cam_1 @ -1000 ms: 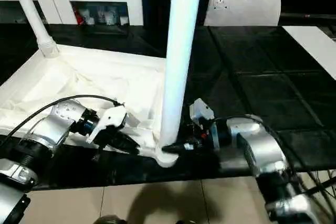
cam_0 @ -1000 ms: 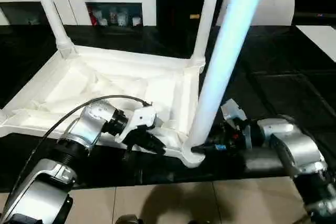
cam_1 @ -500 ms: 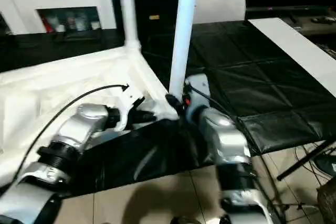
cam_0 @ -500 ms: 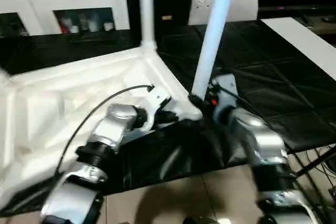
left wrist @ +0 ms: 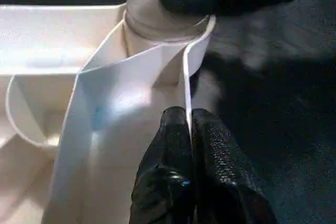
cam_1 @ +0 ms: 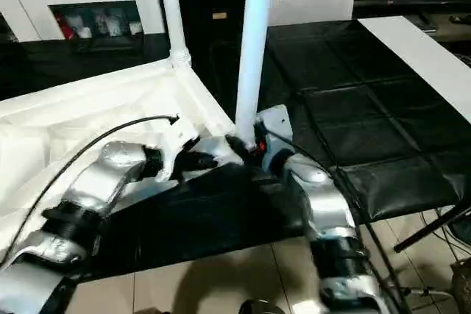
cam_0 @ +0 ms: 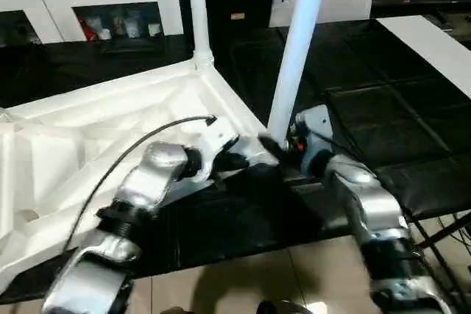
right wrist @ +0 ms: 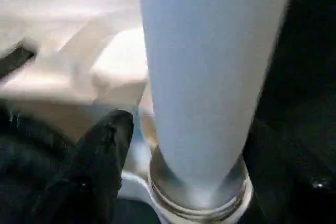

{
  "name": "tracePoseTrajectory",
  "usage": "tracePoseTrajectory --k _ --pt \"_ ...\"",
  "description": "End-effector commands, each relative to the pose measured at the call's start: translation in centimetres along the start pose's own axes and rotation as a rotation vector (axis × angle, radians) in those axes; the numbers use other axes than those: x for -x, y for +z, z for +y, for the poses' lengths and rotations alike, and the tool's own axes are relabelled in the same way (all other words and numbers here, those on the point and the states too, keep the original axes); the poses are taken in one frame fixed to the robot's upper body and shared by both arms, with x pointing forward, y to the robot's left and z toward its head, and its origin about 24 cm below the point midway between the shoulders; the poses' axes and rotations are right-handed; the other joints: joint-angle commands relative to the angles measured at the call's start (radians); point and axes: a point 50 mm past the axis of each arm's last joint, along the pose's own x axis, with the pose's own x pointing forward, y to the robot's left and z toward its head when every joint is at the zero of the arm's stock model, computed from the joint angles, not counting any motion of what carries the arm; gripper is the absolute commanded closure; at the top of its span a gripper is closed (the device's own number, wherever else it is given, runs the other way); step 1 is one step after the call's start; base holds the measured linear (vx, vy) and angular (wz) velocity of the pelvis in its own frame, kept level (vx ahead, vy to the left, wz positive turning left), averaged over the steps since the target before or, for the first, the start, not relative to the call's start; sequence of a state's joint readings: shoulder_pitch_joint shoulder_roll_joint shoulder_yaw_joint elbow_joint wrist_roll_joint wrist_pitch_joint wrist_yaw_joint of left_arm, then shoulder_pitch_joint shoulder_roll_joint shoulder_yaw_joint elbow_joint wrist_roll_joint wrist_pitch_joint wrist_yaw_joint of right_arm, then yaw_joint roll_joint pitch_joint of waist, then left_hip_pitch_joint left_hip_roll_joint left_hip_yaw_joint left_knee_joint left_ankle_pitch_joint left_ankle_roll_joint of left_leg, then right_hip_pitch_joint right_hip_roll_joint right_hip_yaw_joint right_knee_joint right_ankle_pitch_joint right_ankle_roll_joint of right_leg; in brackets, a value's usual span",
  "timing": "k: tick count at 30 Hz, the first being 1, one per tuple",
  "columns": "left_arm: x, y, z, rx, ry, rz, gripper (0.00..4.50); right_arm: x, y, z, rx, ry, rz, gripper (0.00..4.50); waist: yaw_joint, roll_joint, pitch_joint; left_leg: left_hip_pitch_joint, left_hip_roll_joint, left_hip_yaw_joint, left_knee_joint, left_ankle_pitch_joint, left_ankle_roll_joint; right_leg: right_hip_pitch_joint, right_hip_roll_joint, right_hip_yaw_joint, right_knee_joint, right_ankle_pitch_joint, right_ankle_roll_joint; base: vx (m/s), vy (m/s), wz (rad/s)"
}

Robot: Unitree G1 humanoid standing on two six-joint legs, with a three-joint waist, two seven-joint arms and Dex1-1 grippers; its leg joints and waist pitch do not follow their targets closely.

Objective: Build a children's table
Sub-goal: Rotate leg to tighten

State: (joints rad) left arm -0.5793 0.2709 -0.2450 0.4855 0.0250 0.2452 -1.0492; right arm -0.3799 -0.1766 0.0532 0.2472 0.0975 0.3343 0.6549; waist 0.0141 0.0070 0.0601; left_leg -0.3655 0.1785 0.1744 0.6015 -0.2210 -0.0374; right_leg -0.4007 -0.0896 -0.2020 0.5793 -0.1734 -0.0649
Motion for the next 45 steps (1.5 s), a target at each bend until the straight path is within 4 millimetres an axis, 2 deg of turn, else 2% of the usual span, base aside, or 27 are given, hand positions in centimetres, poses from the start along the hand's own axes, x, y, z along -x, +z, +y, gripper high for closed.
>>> tracePoseTrajectory --k 1,2,4,6,8,10,11,13,17,19,22,26,29,32,34,36,38,39,40,41,45 --pt "-0.1 1.1 -0.9 -0.101 -0.128 -0.058 4.50 0.0 0.5 0.5 0.034 0.084 -0.027 0.77 0.008 -0.005 -0.066 0.003 0.075 -0.029 -0.058 -0.032 0.121 0.074 -0.103 0.102 -0.064 -0.162 -0.104 0.000 0.000 0.00" --pt "0.4 0.6 -0.9 -0.113 -0.164 -0.036 4.50 0.5 0.7 0.1 0.065 0.139 -0.025 0.57 0.016 -0.003 -0.065 0.005 0.074 -0.030 -0.060 -0.047 0.115 0.074 -0.103 0.101 -0.068 -0.184 -0.094 0.000 0.000 0.00" --pt "0.9 0.1 -0.7 -0.120 -0.203 -0.018 4.50 1.3 0.7 -0.2 0.102 0.217 -0.011 0.47 0.028 -0.002 -0.062 0.012 0.078 -0.028 -0.062 -0.063 0.107 0.068 -0.102 0.102 -0.073 -0.213 -0.084 0.000 0.000 0.00" --pt "1.1 0.0 -0.6 -0.125 -0.228 -0.012 4.50 1.6 0.7 -0.4 0.114 0.255 0.003 0.28 0.039 -0.004 -0.061 0.015 0.083 -0.030 -0.066 -0.070 0.093 0.068 -0.102 0.104 -0.067 -0.203 -0.091 0.000 0.000 0.00" --pt "1.4 -0.2 -0.6 -0.135 -0.267 -0.001 4.50 2.0 0.7 -0.5 0.127 0.307 0.022 0.05 0.044 -0.007 -0.062 0.014 0.083 -0.029 -0.066 -0.076 0.085 0.070 -0.106 0.106 -0.064 -0.195 -0.099 0.000 0.000 0.00" --pt "1.8 -0.4 -0.6 -0.151 -0.313 0.020 4.50 2.4 0.6 -0.7 0.146 0.373 0.047 0.05 0.048 -0.008 -0.062 0.013 0.080 -0.028 -0.066 -0.073 0.085 0.071 -0.106 0.107 -0.064 -0.192 -0.102 0.000 0.000 0.00" --pt "2.0 -0.5 -0.6 -0.158 -0.343 0.036 4.50 2.7 0.5 -0.9 0.160 0.413 0.065 0.05 0.052 -0.009 -0.062 0.011 0.074 -0.025 -0.064 -0.079 0.092 0.073 -0.105 0.104 -0.068 -0.204 -0.097 0.000 0.000 0.00" --pt "2.2 -0.6 -0.7 -0.174 -0.395 0.062 4.50 3.2 0.6 -1.1 0.169 0.487 0.089 0.05 0.055 -0.008 -0.062 0.008 0.076 -0.025 -0.063 -0.071 0.096 0.074 -0.104 0.104 -0.066 -0.199 -0.093 0.000 0.000 0.00" --pt "2.4 -0.7 -0.8 -0.182 -0.450 0.079 4.50 3.6 0.9 -1.3 0.182 0.558 0.104 0.05 0.071 -0.006 -0.065 0.012 0.080 -0.025 -0.062 -0.064 0.101 0.071 -0.103 0.102 -0.065 -0.199 -0.093 0.000 0.000 0.00" --pt "2.4 -0.7 -0.8 -0.195 -0.478 0.091 4.50 3.7 1.0 -1.5 0.185 0.588 0.107 0.21 0.077 -0.007 -0.067 0.014 0.082 -0.025 -0.062 -0.056 0.096 0.070 -0.104 0.102 -0.063 -0.194 -0.099 0.000 0.000 0.00" --pt "2.4 -0.7 -0.9 -0.210 -0.499 0.104 4.50 3.8 1.1 -1.6 0.186 0.619 0.107 0.46 0.080 -0.009 -0.070 0.011 0.085 -0.027 -0.061 -0.037 0.098 0.072 -0.106 0.103 -0.055 -0.157 -0.114 0.000 0.000 0.00" --pt "2.4 -0.6 -0.7 -0.233 -0.526 0.119 4.50 4.0 1.2 -1.6 0.178 0.707 0.118 0.90 0.085 -0.009 -0.070 0.011 0.077 -0.023 -0.059 -0.045 0.104 0.073 -0.102 0.099 -0.062 -0.185 -0.103 0.000 0.000 0.00" --pt "2.5 -0.6 -0.6 -0.239 -0.538 0.124 4.50 4.0 1.2 -1.3 0.160 0.756 0.120 0.99 0.089 -0.009 -0.068 0.012 0.083 -0.025 -0.061 -0.052 0.102 0.071 -0.103 0.100 -0.064 -0.205 -0.091 0.000 0.000 0.00" --pt "2.5 -0.6 -0.6 -0.239 -0.542 0.125 4.50 3.9 1.2 -1.2 0.155 0.768 0.115 1.37 0.095 -0.007 -0.071 0.014 0.087 -0.027 -0.060 -0.036 0.098 0.070 -0.105 0.101 -0.058 -0.180 -0.100 0.000 0.000 0.00" --pt "2.5 -0.7 -0.7 -0.238 -0.546 0.127 4.50 3.9 1.2 -1.1 0.145 0.779 0.115 1.45 0.095 -0.010 -0.071 0.013 0.086 -0.026 -0.061 -0.031 0.098 0.071 -0.106 0.101 -0.055 -0.165 -0.107 0.000 0.000 0.00" --pt "2.5 -0.8 -0.7 -0.237 -0.547 0.128 4.50 3.9 1.2 -1.1 0.140 0.784 0.116 1.76 0.095 -0.011 -0.069 0.011 0.083 -0.025 -0.060 -0.034 0.098 0.072 -0.106 0.101 -0.057 -0.172 -0.105 0.000 0.000 0.00" --pt "2.5 -0.8 -0.7 -0.236 -0.551 0.128 4.50 3.8 1.1 -1.0 0.135 0.796 0.119 1.82 0.095 -0.013 -0.068 0.011 0.081 -0.024 -0.061 -0.040 0.095 0.072 -0.105 0.100 -0.061 -0.196 -0.095 0.000 0.000 0.00" --pt "2.5 -0.8 -0.7 -0.236 -0.552 0.128 4.50 3.8 1.1 -1.0 0.134 0.799 0.119 1.82 0.096 -0.011 -0.068 0.012 0.083 -0.025 -0.061 -0.041 0.095 0.071 -0.105 0.100 -0.062 -0.204 -0.093 0.000 0.000 0.00" --pt "2.5 -0.8 -0.7 -0.236 -0.553 0.128 4.50 3.8 1.1 -1.0 0.133 0.801 0.120 2.10 0.095 -0.011 -0.068 0.012 0.083 -0.025 -0.061 -0.041 0.094 0.071 -0.105 0.100 -0.062 -0.205 -0.092 0.000 0.000 0.00" --pt "2.5 -0.9 -0.8 -0.235 -0.554 0.128 4.50 3.7 1.1 -1.0 0.130 0.806 0.120 2.18 0.095 -0.011 -0.068 0.013 0.083 -0.025 -0.062 -0.043 0.094 0.070 -0.104 0.100 -0.063 -0.207 -0.092 0.000 0.000 0.00" --pt "2.6 -1.0 -0.7 -0.232 -0.555 0.128 4.50 3.7 1.0 -0.8 0.122 0.824 0.119 2.42 0.095 -0.012 -0.068 0.011 0.081 -0.025 -0.061 -0.039 0.096 0.071 -0.104 0.099 -0.063 -0.207 -0.088 0.000 0.000 0.00"
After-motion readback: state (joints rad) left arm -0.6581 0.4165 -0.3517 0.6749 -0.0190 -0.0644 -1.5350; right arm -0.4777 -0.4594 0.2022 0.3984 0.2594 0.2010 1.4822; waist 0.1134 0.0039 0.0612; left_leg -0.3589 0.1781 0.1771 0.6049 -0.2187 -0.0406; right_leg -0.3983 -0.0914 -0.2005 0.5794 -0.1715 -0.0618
